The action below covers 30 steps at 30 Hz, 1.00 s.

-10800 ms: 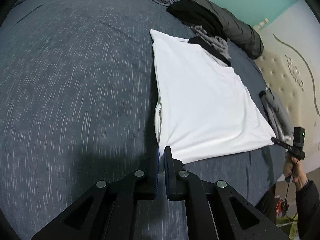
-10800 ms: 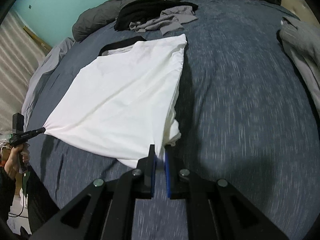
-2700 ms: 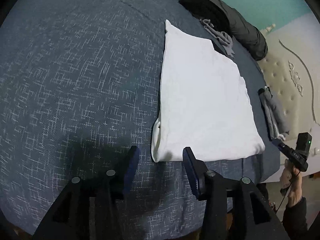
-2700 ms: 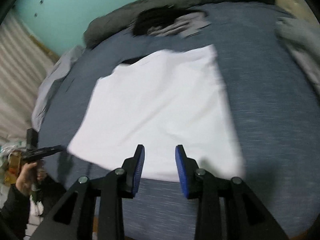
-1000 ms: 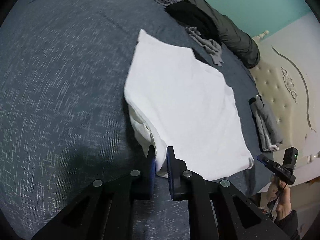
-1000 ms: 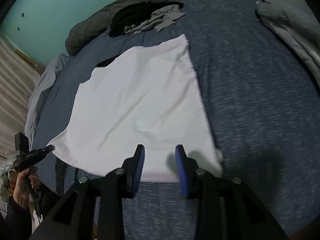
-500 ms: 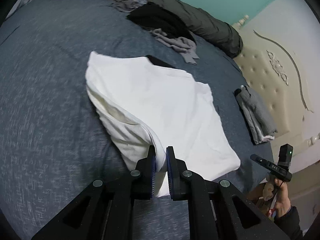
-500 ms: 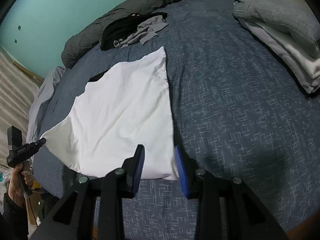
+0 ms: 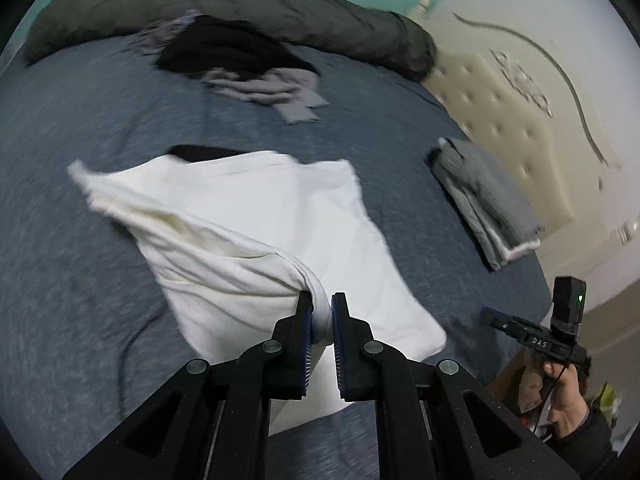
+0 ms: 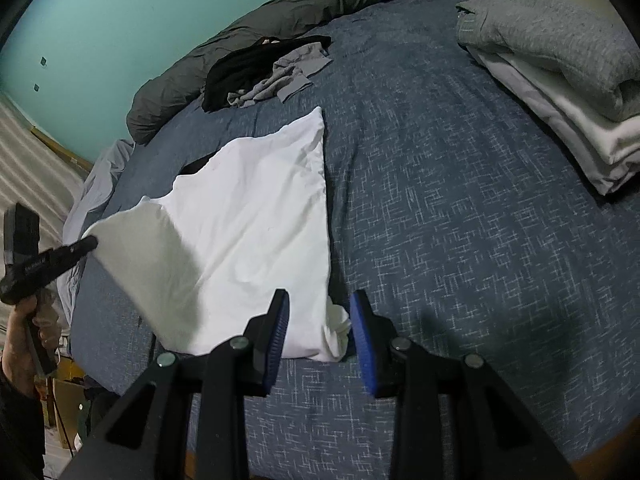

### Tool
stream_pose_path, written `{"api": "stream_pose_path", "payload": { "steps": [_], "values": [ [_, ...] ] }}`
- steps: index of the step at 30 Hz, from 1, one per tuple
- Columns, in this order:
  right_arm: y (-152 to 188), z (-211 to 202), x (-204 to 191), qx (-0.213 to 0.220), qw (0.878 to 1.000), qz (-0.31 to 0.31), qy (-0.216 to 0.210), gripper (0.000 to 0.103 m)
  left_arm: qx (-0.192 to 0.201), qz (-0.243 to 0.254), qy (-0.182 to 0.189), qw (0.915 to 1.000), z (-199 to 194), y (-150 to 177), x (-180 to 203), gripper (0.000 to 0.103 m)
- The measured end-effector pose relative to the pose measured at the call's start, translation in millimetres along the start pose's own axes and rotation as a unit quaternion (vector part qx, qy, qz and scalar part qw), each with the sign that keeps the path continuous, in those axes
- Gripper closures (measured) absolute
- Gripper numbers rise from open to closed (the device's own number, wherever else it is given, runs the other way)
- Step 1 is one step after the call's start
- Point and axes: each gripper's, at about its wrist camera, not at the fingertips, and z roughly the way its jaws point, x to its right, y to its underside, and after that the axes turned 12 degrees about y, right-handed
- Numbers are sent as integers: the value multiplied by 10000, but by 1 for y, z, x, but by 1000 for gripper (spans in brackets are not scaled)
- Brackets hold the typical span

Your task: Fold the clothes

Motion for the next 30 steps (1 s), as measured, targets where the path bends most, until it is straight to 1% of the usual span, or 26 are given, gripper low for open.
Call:
{"api": "stream_pose_path", "payload": {
  "steps": [4, 7, 9, 11, 14, 16, 20, 22, 23, 24, 25, 26, 27, 28, 30],
  "values": [
    [-4, -4, 5, 20, 10000, -6, -8, 72, -391, 387, 159, 9984, 51, -2, 44, 93],
    [-5, -5, 11, 14, 10000, 16, 5, 72, -863, 730, 327, 9931, 101, 13, 76, 93],
    [-6, -4, 15, -6, 10000, 44, 13, 72, -1097, 855, 378, 9896, 126, 23, 89, 93],
    [-6, -2, 18, -36, 10000, 70, 20, 72, -1367, 985, 411, 9848, 151, 34, 98, 93],
    [-6, 5, 18, -121, 9999, 53, 7, 72, -1606, 1015, 389, 9810, 178, 48, 102, 93],
    [-5, 10, 16, -177, 9998, 20, -6, 72, -1688, 982, 372, 9800, 189, 54, 98, 93],
    [-3, 22, 11, -280, 9996, 26, -31, 72, -1757, 910, 379, 9795, 197, 61, 92, 93],
    [-3, 29, 7, -358, 9993, 42, -78, 72, -1753, 847, 405, 9800, 196, 60, 88, 91],
    [-2, 32, 5, -397, 9991, 39, -112, 72, -1700, 787, 456, 9812, 190, 59, 85, 88],
    [-2, 33, 2, -421, 9990, 13, -148, 72, -1647, 726, 507, 9824, 184, 58, 83, 78],
    [-2, 33, -1, -443, 9988, -19, -183, 72, -1594, 665, 558, 9834, 177, 56, 80, 70],
    [-3, 34, -5, -454, 9987, -72, -208, 72, -1538, 605, 609, 9844, 170, 55, 78, 56],
    [-3, 34, -9, -453, 9986, -133, -228, 72, -1434, 566, 649, 9859, 158, 54, 73, 48],
    [-3, 34, -13, -449, 9985, -183, -242, 71, -1364, 547, 646, 9870, 148, 53, 68, 48],
    [-5, 35, -22, -456, 9982, -285, -268, 62, -1267, 535, 550, 9890, 131, 53, 57, 48]
  ]
}}
